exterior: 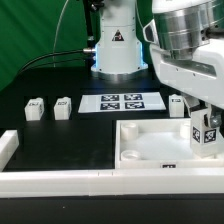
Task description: Assemble one leg
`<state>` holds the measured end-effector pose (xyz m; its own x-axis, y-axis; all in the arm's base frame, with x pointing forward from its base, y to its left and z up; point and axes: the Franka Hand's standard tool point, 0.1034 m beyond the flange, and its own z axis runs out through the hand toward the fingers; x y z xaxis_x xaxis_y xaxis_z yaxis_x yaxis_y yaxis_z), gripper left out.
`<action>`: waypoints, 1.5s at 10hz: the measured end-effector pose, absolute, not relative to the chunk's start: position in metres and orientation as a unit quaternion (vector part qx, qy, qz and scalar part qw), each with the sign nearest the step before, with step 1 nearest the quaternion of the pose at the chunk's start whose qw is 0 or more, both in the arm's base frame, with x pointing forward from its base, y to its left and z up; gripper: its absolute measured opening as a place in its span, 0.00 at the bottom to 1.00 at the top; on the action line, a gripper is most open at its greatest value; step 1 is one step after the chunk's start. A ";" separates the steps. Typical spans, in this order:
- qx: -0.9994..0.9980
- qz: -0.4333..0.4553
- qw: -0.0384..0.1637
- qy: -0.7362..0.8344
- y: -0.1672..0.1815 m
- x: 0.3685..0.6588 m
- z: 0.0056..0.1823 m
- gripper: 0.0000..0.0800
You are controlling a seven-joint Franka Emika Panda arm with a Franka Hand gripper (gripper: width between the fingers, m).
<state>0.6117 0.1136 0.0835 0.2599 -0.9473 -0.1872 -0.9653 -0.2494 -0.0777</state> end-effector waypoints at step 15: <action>-0.997 0.008 0.054 0.056 0.119 0.610 0.081 0.81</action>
Offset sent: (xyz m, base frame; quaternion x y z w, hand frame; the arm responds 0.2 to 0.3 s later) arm 0.0000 0.0000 0.0000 0.0000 0.0000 0.0000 1.0000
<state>0.6096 0.1192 0.0815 0.9936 -0.1109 -0.0228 -0.1127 -0.9879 -0.1067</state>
